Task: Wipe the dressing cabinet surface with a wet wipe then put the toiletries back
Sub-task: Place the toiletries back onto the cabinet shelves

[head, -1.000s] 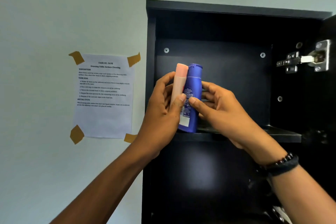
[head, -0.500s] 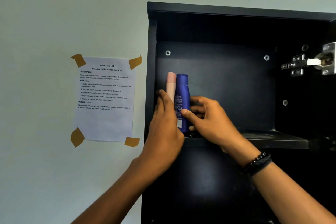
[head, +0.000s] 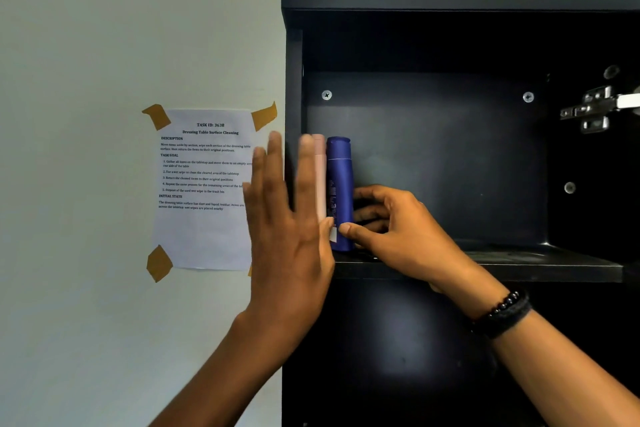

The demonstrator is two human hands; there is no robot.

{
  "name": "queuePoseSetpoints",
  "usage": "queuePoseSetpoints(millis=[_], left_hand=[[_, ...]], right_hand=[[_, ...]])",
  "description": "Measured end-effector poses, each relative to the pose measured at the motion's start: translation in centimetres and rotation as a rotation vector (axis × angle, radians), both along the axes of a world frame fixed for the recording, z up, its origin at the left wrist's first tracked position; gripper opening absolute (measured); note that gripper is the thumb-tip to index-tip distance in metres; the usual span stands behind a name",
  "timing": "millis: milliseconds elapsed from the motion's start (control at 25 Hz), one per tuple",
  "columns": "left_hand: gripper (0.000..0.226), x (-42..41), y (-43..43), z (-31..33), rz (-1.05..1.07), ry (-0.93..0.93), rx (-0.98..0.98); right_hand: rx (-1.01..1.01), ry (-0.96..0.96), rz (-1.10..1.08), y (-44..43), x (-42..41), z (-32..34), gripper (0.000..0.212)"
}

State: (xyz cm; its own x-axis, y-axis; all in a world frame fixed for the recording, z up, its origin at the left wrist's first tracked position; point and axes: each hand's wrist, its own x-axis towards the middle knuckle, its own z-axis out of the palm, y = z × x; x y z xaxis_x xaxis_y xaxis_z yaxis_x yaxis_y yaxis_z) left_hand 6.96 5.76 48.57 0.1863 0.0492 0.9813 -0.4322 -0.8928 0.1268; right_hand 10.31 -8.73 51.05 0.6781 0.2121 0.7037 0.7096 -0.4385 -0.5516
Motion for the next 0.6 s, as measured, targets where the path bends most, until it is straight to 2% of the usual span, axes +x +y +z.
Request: queuePoseSetpoints(millis=[80,160,320,440,600], left_hand=[[0.096,0.3,0.5,0.2,-0.192,0.094,-0.160],[0.089,1.1,1.1,0.1,-0.262,0.179,-0.254],[0.070,2.2,1.5,-0.1,-0.265,0.183,-0.276],[0.067,2.3,1.3,0.1,-0.263,0.197,-0.285],[0.068,2.1,1.4,0.2,-0.363,0.249,-0.296]], right_hand=[[-0.028,0.013,0.005,0.4,0.1,0.1,0.049],[-0.059,0.016,-0.006,0.6,0.2,0.2,0.049],[-0.111,0.007,-0.052,0.8,0.3,0.5,0.050],[-0.153,-0.029,-0.134,1.0,0.2,0.6,0.046],[-0.158,-0.049,-0.173,1.2,0.3,0.7,0.034]])
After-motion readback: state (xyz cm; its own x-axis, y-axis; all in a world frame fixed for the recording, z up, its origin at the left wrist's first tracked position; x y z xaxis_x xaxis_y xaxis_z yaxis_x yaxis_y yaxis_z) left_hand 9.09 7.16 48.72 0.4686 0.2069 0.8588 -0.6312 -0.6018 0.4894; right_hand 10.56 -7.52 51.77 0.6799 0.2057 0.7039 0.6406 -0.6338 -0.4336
